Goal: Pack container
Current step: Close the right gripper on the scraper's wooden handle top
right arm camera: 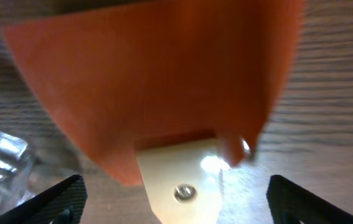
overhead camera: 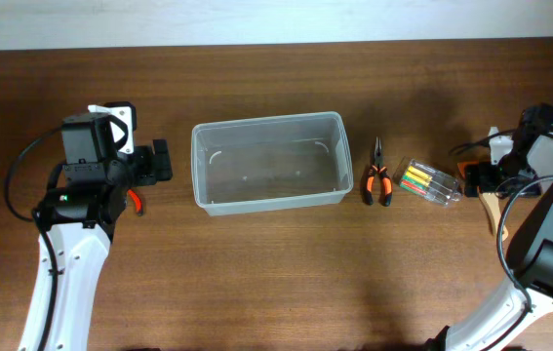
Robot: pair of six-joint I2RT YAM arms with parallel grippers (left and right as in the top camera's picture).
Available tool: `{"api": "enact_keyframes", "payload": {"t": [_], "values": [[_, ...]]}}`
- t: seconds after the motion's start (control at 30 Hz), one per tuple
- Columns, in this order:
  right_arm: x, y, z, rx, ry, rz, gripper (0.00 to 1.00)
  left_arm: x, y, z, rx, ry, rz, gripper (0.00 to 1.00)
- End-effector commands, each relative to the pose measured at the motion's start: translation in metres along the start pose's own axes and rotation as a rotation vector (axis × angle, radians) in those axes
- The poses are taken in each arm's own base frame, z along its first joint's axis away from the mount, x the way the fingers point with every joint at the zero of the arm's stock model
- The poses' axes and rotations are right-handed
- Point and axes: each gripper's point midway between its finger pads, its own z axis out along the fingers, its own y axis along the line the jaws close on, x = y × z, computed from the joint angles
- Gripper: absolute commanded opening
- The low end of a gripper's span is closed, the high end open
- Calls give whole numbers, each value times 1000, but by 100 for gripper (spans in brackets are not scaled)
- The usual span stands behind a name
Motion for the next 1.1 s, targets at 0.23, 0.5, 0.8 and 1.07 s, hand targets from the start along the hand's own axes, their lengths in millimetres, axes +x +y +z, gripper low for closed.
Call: {"api": "enact_keyframes", "payload": {"t": [0.23, 0.5, 0.8, 1.07], "values": [[3, 4, 10, -31, 21, -4, 84, -7, 3, -1, -11, -14, -13, 99], [5, 5, 11, -34, 28, -5, 63, -7, 3, -1, -11, -14, -13, 99], [7, 6, 11, -38, 37, -5, 48, -7, 3, -1, -11, -14, -13, 99], [11, 7, 11, -44, 50, -5, 44, -7, 3, -1, -11, -14, -13, 99]]}}
